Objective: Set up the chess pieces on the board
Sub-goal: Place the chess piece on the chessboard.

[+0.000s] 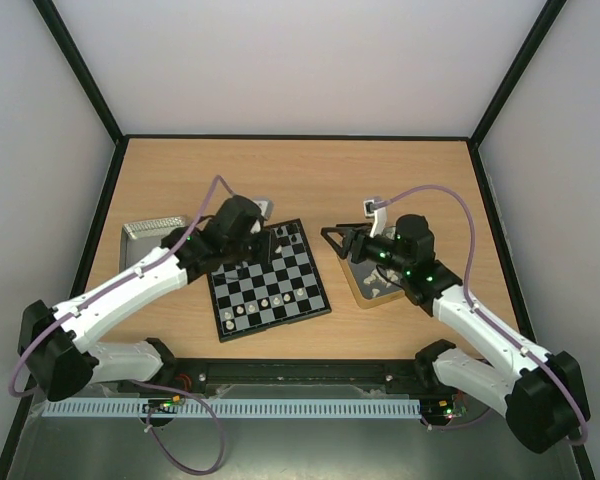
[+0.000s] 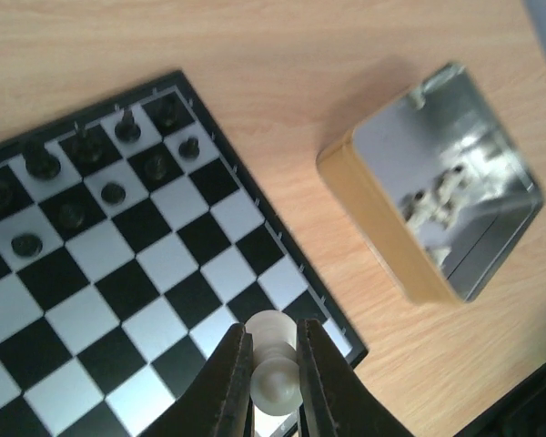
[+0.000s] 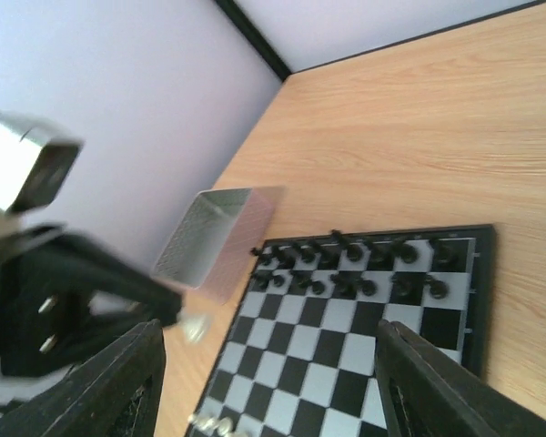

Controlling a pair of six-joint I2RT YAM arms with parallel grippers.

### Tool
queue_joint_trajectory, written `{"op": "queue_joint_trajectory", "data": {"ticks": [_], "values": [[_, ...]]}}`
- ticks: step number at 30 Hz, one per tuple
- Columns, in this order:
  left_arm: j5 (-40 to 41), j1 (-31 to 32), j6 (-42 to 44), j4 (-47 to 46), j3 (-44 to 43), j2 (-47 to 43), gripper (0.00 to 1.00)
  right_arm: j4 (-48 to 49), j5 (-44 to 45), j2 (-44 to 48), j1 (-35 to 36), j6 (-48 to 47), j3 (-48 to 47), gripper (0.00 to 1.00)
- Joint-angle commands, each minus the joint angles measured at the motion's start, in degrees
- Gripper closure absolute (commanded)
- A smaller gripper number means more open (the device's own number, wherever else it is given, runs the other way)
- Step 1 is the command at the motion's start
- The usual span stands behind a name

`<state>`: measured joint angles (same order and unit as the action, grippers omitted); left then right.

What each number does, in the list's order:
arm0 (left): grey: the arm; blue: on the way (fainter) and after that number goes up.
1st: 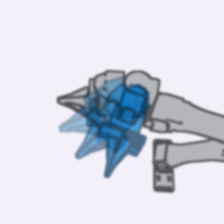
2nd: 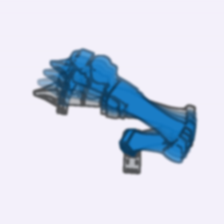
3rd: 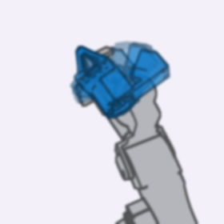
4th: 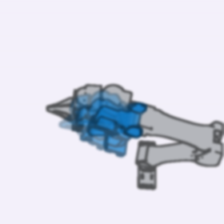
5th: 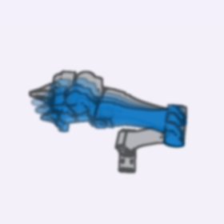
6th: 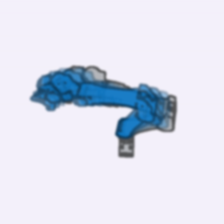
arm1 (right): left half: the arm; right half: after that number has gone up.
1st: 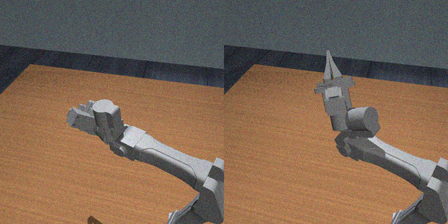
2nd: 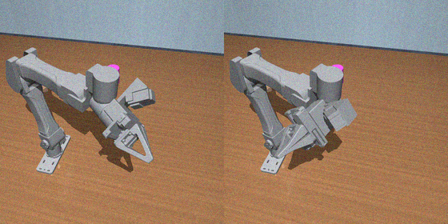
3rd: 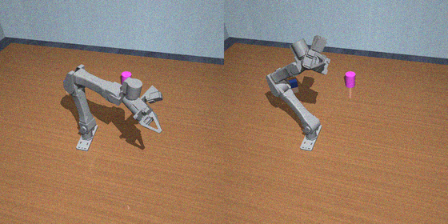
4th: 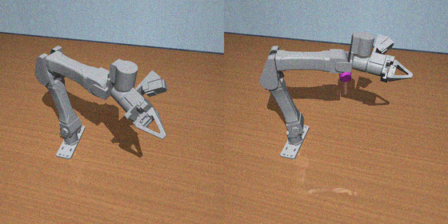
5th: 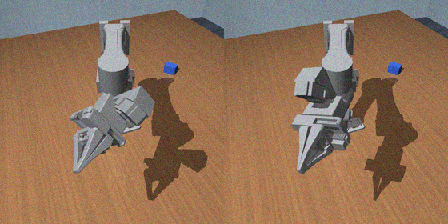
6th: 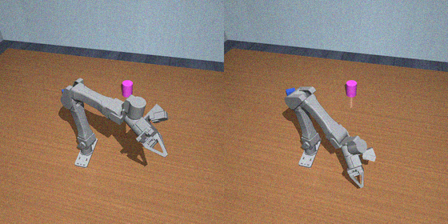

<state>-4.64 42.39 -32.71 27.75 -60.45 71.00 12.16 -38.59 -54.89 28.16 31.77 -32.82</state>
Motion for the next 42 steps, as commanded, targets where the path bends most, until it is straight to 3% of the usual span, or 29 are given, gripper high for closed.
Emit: {"op": "queue_joint_trajectory", "data": {"ticks": [1, 7, 11, 19, 42], "values": [[10.3, 5.2, 0.5, 9.0, 0.3, -1.0, 0.93, -0.6, 11.2, -1.8, 0.4, 2.4, 0.3, 0.38], [12.9, 10.7, -2.9, 10.8, 4.2, -1.1, 0.92, -4.6, 29.4, -2.9, 0.3, 7.2, 0.5, 0.37], [9.1, 13.1, -4.2, 9.7, 7.6, -0.9, 0.92, -7.2, 37.5, -2.8, 0.3, 9.7, 0.9, 0.37], [1.4, 13.3, -5.7, 4.9, 14.8, -0.7, 0.91, -6.9, 38.1, -3.2, 0.3, 11.4, 2.2, 0.37], [6.3, 16.0, -7.8, 2.9, 17.7, 5.2, 0.91, -6.4, 38.4, -5.1, 0.3, 11.8, 2.6, 0.36]]}}
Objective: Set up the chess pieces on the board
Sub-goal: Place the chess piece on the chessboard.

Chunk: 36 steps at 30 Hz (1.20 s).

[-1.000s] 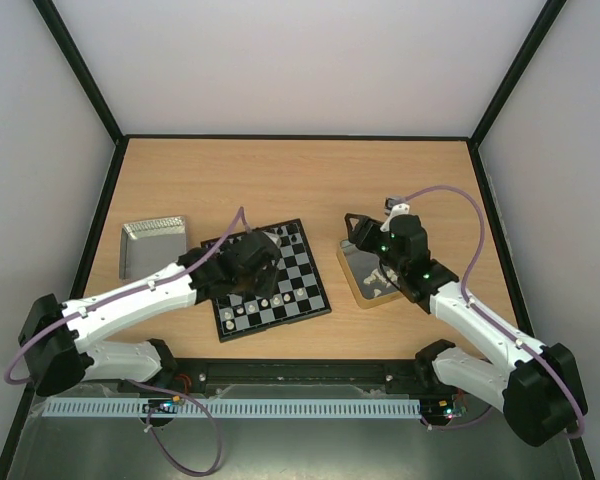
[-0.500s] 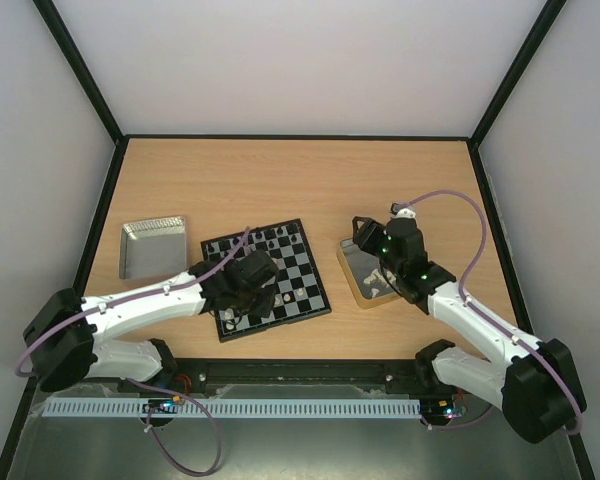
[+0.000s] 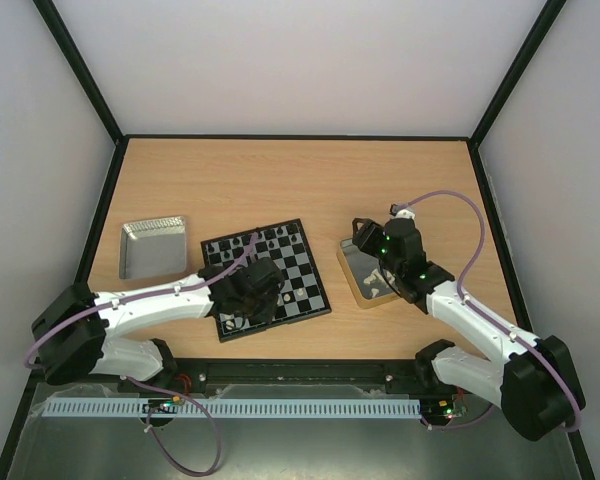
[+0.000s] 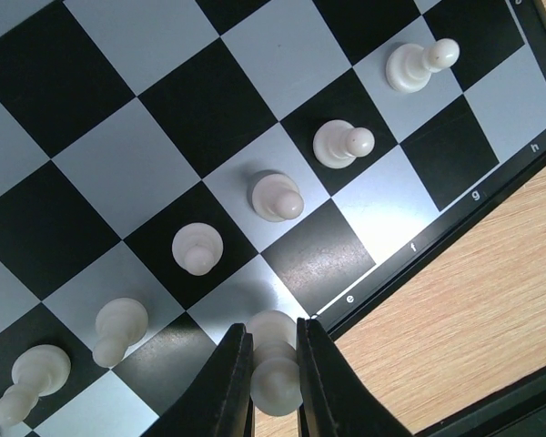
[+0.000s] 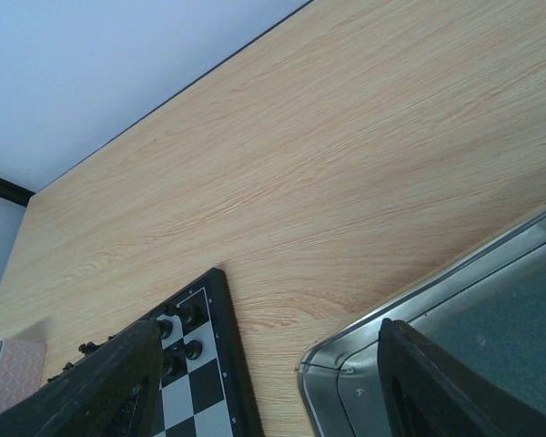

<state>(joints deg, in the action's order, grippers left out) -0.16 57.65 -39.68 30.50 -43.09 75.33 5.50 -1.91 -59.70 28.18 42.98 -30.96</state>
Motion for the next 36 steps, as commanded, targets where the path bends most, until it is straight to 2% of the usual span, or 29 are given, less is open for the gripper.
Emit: {"op": "queue_joint_trajectory", "data": {"ticks": [1, 17, 26, 36], "values": [[2.1, 0.9, -0.9, 0.1, 0.4, 1.0, 0.91, 0.3, 1.7, -0.4, 0.3, 0.6, 0.7, 0.36], [3.9, 2.0, -1.8, -0.3, 1.2, 3.2, 0.87, 0.8, 1.1, -1.2, 0.3, 1.3, 0.7, 0.36], [1.6, 2.3, -0.1, 1.3, 0.5, 2.7, 0.73, 0.5, 0.9, -1.1, 0.3, 1.1, 0.6, 0.36], [-0.4, 2.4, 0.0, 0.5, 0.4, 1.7, 0.77, 0.2, 0.8, -0.6, 0.3, 1.4, 0.6, 0.36]]}}
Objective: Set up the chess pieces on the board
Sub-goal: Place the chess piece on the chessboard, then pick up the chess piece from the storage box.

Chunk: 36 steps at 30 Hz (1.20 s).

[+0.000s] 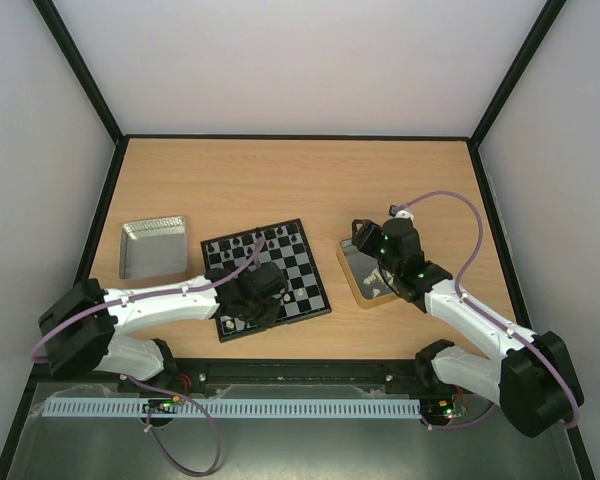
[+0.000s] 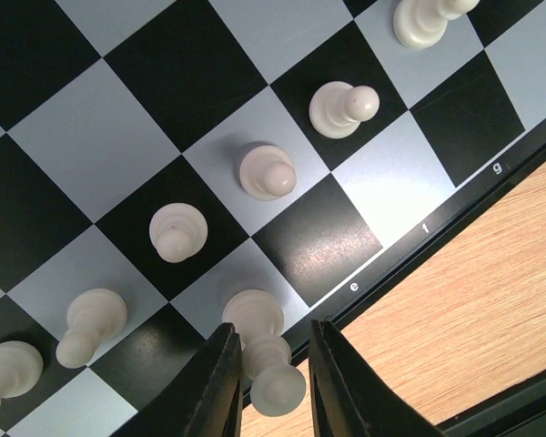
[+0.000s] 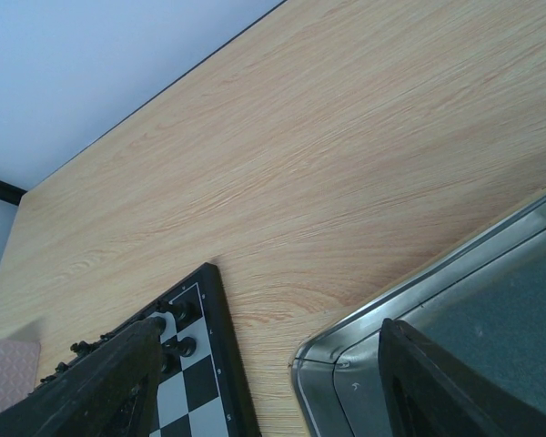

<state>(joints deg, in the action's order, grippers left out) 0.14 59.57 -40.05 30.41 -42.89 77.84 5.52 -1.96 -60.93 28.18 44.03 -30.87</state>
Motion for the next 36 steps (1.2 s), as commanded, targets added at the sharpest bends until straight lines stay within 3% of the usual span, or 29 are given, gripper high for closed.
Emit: {"op": "queue_joint_trajectory", "data": {"ticks": [1, 11, 18, 26, 33, 36], "values": [[-0.8, 0.5, 0.3, 0.5, 0.3, -0.7, 0.77, 0.0, 0.8, 0.6, 0.3, 0.3, 0.5, 0.36], [0.9, 0.4, 0.3, 3.7, -2.0, -1.8, 0.64, -1.1, 1.5, 1.4, 0.3, 0.6, 0.4, 0.36], [5.9, 0.2, 2.2, 3.6, -6.4, -7.5, 0.54, -12.9, 10.4, -0.7, -1.6, 0.9, -4.0, 0.39], [13.7, -4.0, 3.4, -3.9, -7.4, -13.7, 0.49, -25.7, 3.5, -11.8, -6.5, -6.3, -10.1, 0.47], [7.2, -9.5, 5.3, -12.1, -3.6, -16.7, 0.49, -32.0, -2.5, -19.0, -6.5, -9.5, -11.4, 0.67], [5.7, -11.3, 6.2, -12.7, -3.1, -16.7, 0.49, -33.8, -3.2, -20.1, -6.5, -10.2, -11.7, 0.69]]}}
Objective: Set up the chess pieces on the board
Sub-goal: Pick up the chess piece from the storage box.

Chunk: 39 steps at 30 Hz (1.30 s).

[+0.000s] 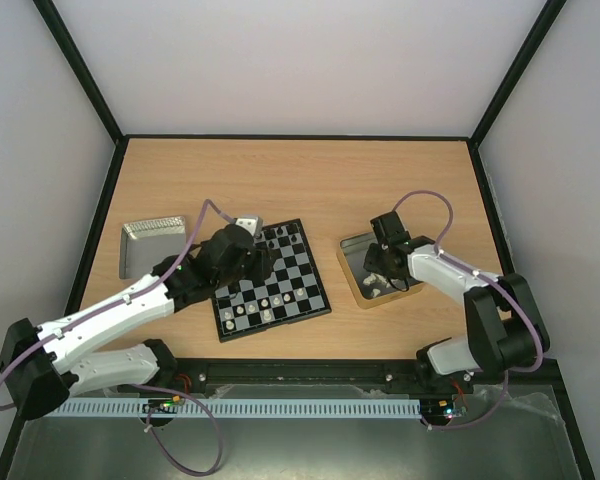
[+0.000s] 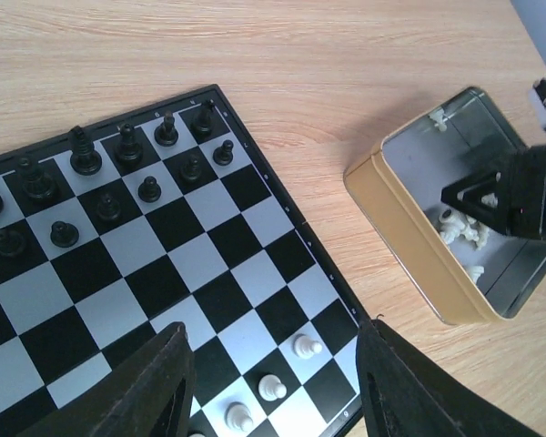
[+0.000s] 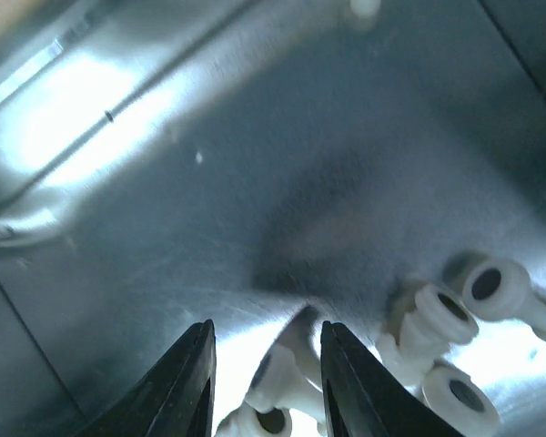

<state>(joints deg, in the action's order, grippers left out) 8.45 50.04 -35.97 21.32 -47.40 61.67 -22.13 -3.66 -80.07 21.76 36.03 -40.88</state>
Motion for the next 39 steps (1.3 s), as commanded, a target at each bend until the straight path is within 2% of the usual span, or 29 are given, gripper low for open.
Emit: {"op": "queue_joint_trajectory", "data": {"ticks": [1, 12, 17, 21, 30, 39], "values": [[-2.9, -2.1, 2.3, -3.8, 1.7, -0.5, 0.49, -6.5, -1.9, -1.3, 0.0, -2.5, -1.7, 0.69], [-5.6, -4.7, 2.6, -6.2, 5.2, -1.6, 0.49, -9.2, -2.6, -2.4, 0.0, -3.3, -1.2, 0.66], [-5.5, -5.0, 2.8, -6.5, 5.6, -1.7, 0.49, -8.5, -0.8, -3.9, 0.0, -2.5, -1.3, 0.79], [-5.2, -5.3, 2.9, -6.4, 5.9, -2.1, 0.49, -3.8, 0.6, -3.2, 0.0, -0.3, -1.5, 0.84], [-5.3, -5.7, 2.0, -7.2, 6.3, -2.5, 0.49, 9.9, 2.3, 0.9, 0.0, 6.5, -0.4, 0.87], [-7.5, -5.9, 0.5, -8.9, 6.4, -1.9, 0.48, 14.1, -4.3, 4.8, 0.0, 12.8, 2.0, 0.89]]}}
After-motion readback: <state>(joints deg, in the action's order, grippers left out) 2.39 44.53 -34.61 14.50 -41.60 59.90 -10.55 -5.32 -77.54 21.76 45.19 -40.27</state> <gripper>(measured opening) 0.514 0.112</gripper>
